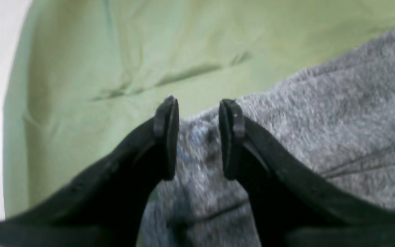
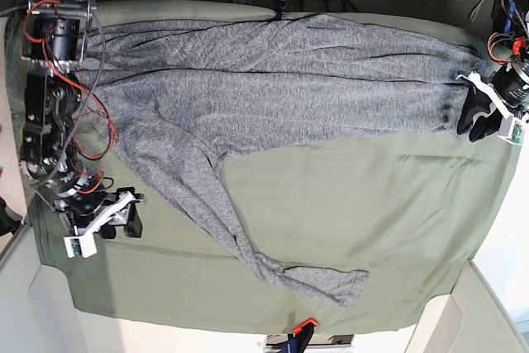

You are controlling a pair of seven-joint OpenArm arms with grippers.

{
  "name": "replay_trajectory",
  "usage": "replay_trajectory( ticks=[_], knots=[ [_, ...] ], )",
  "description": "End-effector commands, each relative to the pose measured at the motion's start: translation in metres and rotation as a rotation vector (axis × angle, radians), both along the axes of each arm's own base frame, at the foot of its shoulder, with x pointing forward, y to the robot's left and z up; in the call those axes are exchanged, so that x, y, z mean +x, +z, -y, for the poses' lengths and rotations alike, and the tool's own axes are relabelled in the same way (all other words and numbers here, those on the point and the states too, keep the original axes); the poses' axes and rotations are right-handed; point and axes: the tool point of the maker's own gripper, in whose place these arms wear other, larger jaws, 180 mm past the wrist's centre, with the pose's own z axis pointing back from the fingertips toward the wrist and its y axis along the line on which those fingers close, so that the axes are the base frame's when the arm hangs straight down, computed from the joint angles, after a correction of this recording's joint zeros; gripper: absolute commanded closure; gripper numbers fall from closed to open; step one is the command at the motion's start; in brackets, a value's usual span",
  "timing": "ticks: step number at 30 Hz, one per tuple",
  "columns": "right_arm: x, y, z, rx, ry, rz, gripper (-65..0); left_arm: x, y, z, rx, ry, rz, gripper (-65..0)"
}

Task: Fold the T-shirt properly
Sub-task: 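Release the shirt and move the right gripper to the hanging sleeve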

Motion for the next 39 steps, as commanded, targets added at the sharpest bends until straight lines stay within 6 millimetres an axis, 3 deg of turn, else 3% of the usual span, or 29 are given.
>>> replay_trajectory(
  ticks=[1,4,7,17,19,23,24,28,33,39],
  knots=[
    [0.015,0.009,-0.007,0.002,0.009,0.028,-31.7,0.007,0.016,-0.003,0.009,-0.008,0.041,-22.9],
    [0.022,-0.026,-0.038,0.001,0.054,-0.072,-31.7,0.006,0.015,-0.003,0.008,-0.008,0.036,-22.9],
    [0.019,-0.046,-0.064,0.03,0.079,-0.137,-31.7,0.008,0.019,0.0,-0.034,-0.003,0.055,-22.9],
    [0.01,-0.05,-0.108,0.066,0.15,-0.147,-31.6,0.007,0.018,0.001,-0.049,0.0,0.048,-22.9],
    [0.009,-0.049,-0.115,0.072,0.159,-0.147,-25.6,0.008,0.019,0.001,-0.051,0.0,0.05,-22.9],
    [0.008,-0.05,-0.127,0.054,0.179,-0.145,-2.9,0.01,0.024,0.003,-0.086,0.003,0.074,-22.9],
    [0.007,-0.049,-0.131,0.06,0.185,-0.144,0.0,0.011,0.025,0.004,-0.097,0.004,0.078,-22.9],
    [0.0,-0.044,-0.147,0.079,0.259,-0.134,0.0,0.011,0.027,0.005,-0.109,0.005,0.083,-22.9],
    [-0.016,-0.017,-0.163,0.13,0.314,-0.073,0.0,0.011,0.026,0.005,-0.107,0.005,0.079,-22.9],
    [-0.061,0.015,-0.168,0.168,0.353,0.007,0.0,0.012,0.031,0.009,-0.099,-0.011,0.085,-22.8]
  ],
)
